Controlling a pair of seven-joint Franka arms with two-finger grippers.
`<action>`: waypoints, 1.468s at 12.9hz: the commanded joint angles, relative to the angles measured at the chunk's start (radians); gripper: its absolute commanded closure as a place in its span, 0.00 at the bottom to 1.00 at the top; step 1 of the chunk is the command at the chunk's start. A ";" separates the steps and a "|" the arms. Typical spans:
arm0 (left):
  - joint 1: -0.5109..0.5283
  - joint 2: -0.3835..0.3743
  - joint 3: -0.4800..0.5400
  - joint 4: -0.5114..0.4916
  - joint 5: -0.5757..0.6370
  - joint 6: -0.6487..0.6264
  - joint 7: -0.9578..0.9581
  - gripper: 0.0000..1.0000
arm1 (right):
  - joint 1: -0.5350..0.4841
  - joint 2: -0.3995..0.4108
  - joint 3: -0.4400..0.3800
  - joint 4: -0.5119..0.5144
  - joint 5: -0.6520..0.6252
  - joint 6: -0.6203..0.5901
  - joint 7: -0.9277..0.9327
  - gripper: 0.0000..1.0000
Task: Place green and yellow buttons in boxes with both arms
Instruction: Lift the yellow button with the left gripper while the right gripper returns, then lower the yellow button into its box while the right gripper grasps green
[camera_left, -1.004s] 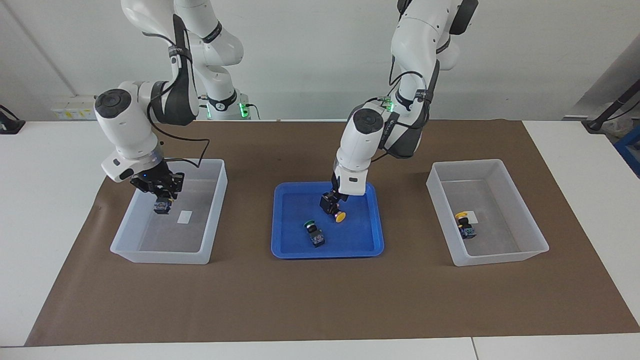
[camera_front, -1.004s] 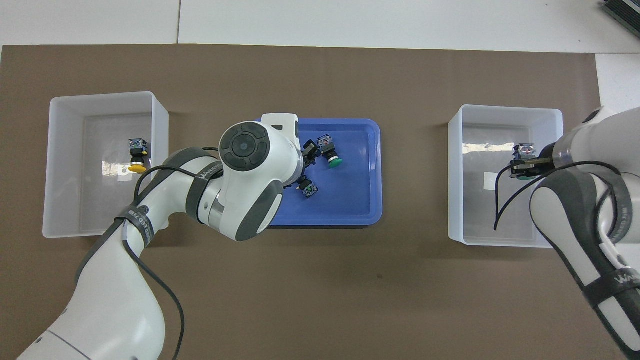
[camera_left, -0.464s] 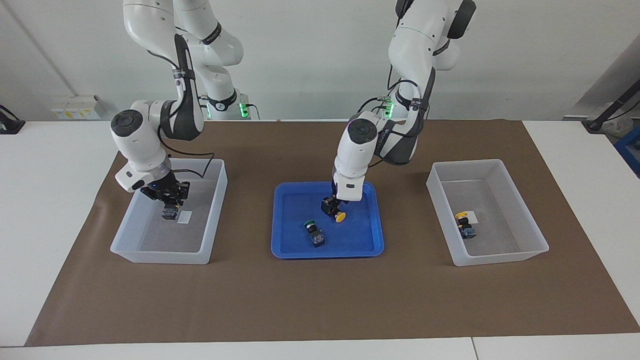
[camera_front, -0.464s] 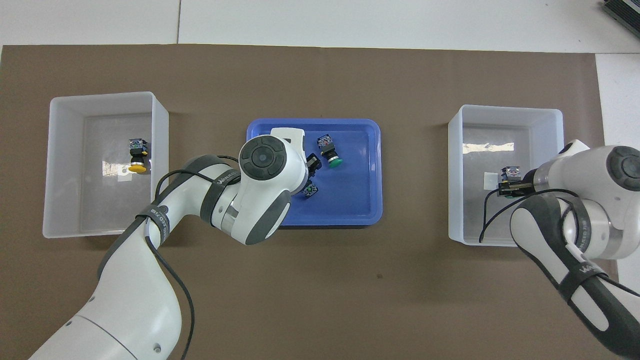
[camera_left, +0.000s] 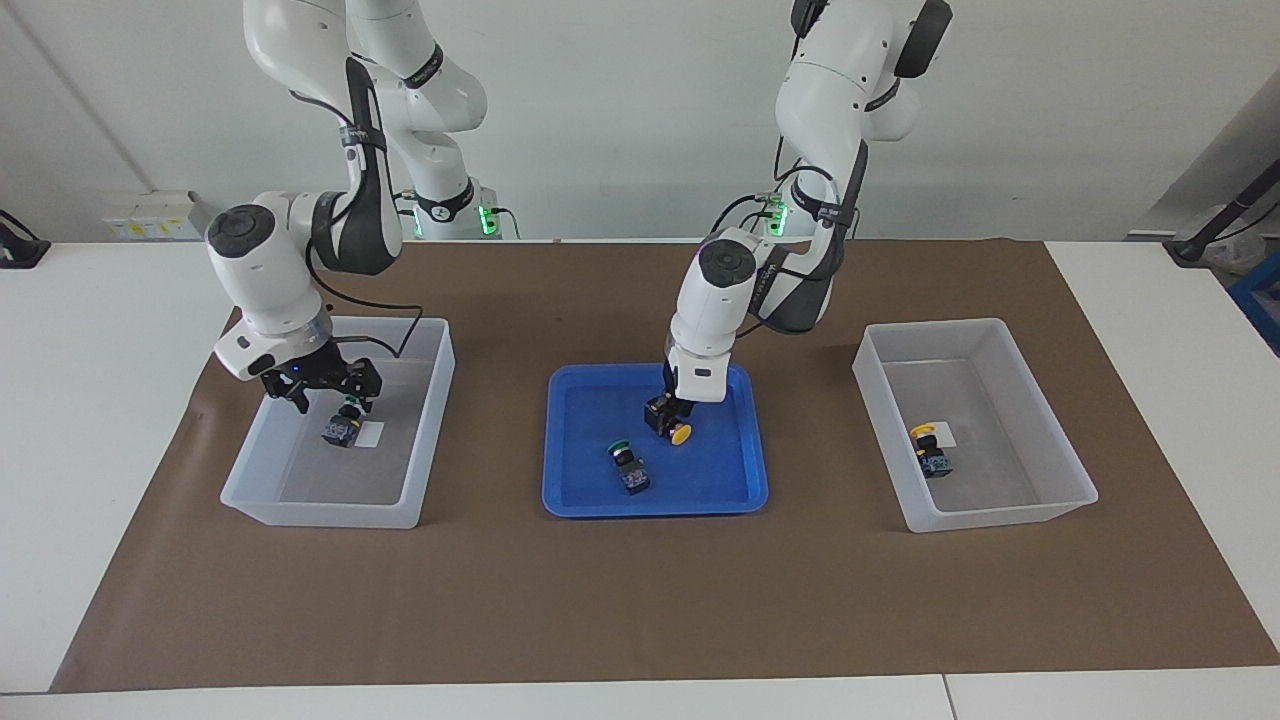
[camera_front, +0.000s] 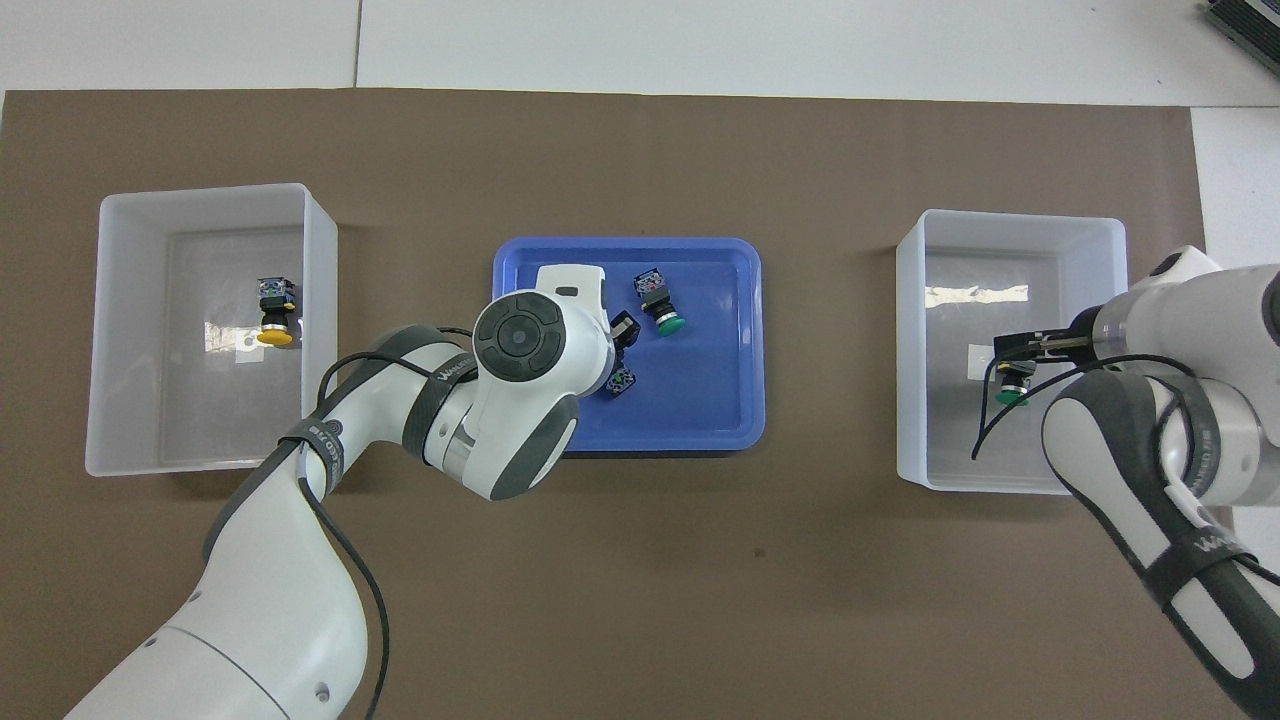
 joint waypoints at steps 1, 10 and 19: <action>-0.018 -0.011 0.016 -0.022 0.020 0.028 -0.028 0.84 | -0.002 -0.078 0.037 0.071 0.016 -0.130 0.043 0.00; 0.007 0.098 0.027 0.403 0.080 -0.399 -0.003 1.00 | 0.041 -0.031 0.178 0.420 0.017 -0.446 0.126 0.00; 0.370 -0.028 0.020 0.518 0.048 -0.782 0.782 1.00 | 0.360 0.353 0.180 0.573 0.017 -0.089 0.301 0.00</action>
